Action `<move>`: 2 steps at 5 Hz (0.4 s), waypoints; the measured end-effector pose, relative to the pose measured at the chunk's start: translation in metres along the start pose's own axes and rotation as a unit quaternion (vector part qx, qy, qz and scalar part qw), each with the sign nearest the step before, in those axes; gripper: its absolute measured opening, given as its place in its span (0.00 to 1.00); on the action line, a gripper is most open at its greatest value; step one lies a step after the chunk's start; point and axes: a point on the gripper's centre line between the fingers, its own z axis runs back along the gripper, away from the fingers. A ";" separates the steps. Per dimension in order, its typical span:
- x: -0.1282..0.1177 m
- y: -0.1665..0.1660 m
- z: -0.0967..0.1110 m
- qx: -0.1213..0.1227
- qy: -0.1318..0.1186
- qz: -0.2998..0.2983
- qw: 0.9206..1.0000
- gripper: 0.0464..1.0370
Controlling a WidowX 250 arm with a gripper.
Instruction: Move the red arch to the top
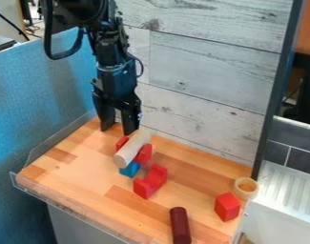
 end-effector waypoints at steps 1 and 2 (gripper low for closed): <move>-0.004 -0.003 -0.013 -0.009 0.014 0.007 1.000 0.96; -0.001 -0.003 -0.017 0.009 0.008 0.083 0.996 0.96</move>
